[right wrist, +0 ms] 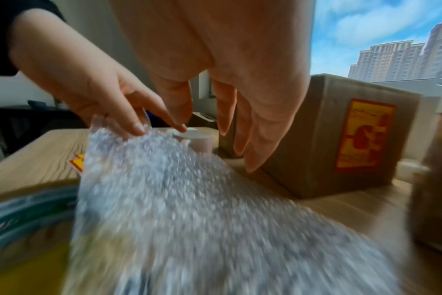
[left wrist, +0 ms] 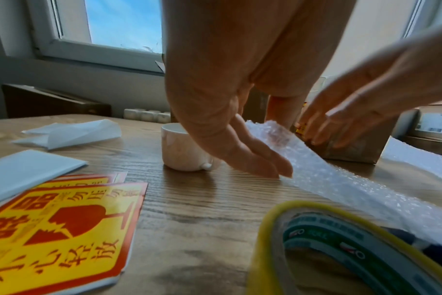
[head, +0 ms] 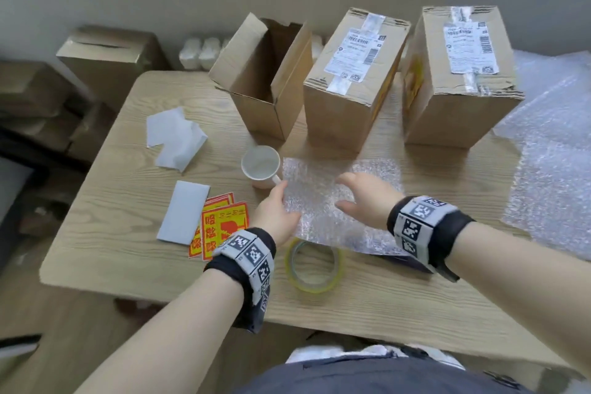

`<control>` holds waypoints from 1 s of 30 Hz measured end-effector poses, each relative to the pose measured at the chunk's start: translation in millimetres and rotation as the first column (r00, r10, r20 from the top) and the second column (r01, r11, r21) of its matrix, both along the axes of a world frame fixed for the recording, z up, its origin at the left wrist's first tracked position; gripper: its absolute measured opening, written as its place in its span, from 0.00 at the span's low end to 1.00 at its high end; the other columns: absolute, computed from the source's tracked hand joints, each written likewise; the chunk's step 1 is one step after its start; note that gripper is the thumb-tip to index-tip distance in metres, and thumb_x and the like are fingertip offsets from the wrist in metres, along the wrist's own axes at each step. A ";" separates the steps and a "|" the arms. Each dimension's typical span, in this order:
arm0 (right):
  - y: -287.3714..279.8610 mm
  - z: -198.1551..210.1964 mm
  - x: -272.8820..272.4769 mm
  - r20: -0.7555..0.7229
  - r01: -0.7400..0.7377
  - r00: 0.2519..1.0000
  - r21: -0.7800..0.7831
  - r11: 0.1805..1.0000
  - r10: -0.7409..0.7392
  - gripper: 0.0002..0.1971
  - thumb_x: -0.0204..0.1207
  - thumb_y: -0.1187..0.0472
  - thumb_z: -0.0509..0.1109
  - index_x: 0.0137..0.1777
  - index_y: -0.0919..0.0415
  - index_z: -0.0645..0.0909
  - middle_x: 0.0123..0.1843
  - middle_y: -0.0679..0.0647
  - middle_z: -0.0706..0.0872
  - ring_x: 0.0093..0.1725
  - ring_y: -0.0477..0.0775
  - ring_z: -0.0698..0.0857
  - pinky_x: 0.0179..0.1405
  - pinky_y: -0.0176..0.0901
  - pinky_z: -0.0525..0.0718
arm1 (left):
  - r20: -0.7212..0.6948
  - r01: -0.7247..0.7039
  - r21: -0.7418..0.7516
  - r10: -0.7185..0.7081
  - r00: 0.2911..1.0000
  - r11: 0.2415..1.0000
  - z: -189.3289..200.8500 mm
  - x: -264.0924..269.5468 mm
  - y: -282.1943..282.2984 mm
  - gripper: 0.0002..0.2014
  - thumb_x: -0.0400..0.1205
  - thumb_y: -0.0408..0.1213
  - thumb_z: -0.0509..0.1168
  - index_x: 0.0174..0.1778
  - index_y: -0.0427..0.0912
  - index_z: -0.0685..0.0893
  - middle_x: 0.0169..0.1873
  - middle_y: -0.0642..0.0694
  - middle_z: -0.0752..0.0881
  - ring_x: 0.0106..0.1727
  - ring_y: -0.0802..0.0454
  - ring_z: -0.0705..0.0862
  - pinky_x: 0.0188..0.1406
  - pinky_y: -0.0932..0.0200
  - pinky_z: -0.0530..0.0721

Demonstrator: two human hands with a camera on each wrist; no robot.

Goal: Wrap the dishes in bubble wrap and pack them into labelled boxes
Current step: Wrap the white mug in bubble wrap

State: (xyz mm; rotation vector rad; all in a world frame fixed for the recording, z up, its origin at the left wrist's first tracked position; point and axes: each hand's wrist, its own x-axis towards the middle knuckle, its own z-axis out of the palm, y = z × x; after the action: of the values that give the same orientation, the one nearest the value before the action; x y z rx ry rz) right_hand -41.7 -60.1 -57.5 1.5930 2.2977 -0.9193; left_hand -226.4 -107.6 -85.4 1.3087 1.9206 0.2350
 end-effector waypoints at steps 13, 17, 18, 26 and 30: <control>73.0 -26.5 -142.4 0.026 -0.338 0.941 0.079 0.938 0.337 0.40 0.68 0.50 0.76 0.77 0.53 0.60 0.70 0.61 0.67 0.65 0.68 0.74 0.58 0.61 0.80 | 0.017 -0.210 0.022 0.210 0.978 0.977 -8.3 -19.0 -12.3 0.21 0.77 0.34 0.69 0.68 0.42 0.78 0.50 0.43 0.87 0.51 0.47 0.83 0.48 0.61 0.76; 75.4 -46.5 -153.9 0.056 -0.341 0.940 0.106 0.934 0.337 0.38 0.71 0.59 0.73 0.78 0.49 0.57 0.75 0.62 0.59 0.67 0.69 0.70 0.56 0.63 0.80 | 0.013 -0.243 -0.009 0.243 0.970 0.970 -12.0 -17.8 -15.8 0.15 0.79 0.36 0.66 0.62 0.45 0.82 0.50 0.45 0.88 0.53 0.48 0.84 0.48 0.60 0.78; 75.9 -49.1 -153.9 0.041 -0.327 0.945 0.118 0.938 0.325 0.37 0.73 0.59 0.71 0.78 0.48 0.57 0.76 0.61 0.60 0.67 0.69 0.70 0.56 0.62 0.80 | 0.019 -0.247 -0.011 0.248 0.969 0.969 -12.3 -17.2 -16.6 0.14 0.79 0.36 0.65 0.61 0.45 0.83 0.49 0.46 0.89 0.52 0.48 0.85 0.49 0.60 0.79; 80.4 -12.4 -122.4 -0.305 -0.120 0.936 0.187 0.975 0.174 0.47 0.67 0.47 0.76 0.81 0.52 0.54 0.76 0.56 0.65 0.69 0.61 0.74 0.63 0.56 0.78 | 0.031 -0.258 0.038 0.257 0.966 0.965 -13.2 -14.6 -10.7 0.11 0.80 0.34 0.64 0.57 0.45 0.85 0.50 0.47 0.88 0.52 0.48 0.84 0.51 0.58 0.81; 80.8 15.8 -65.4 -0.316 0.017 0.948 0.137 0.990 0.028 0.51 0.62 0.51 0.80 0.81 0.54 0.54 0.73 0.55 0.66 0.68 0.57 0.74 0.65 0.52 0.78 | -0.013 -0.278 0.063 0.279 0.960 0.959 -13.5 -11.1 0.6 0.11 0.80 0.32 0.61 0.55 0.42 0.86 0.52 0.44 0.88 0.56 0.44 0.83 0.47 0.61 0.75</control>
State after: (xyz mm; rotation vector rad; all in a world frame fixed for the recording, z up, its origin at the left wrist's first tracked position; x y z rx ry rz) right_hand -107.1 20.7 -41.7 1.5890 2.6325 -1.1092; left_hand -237.6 -107.0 -98.9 1.0782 2.1292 0.4252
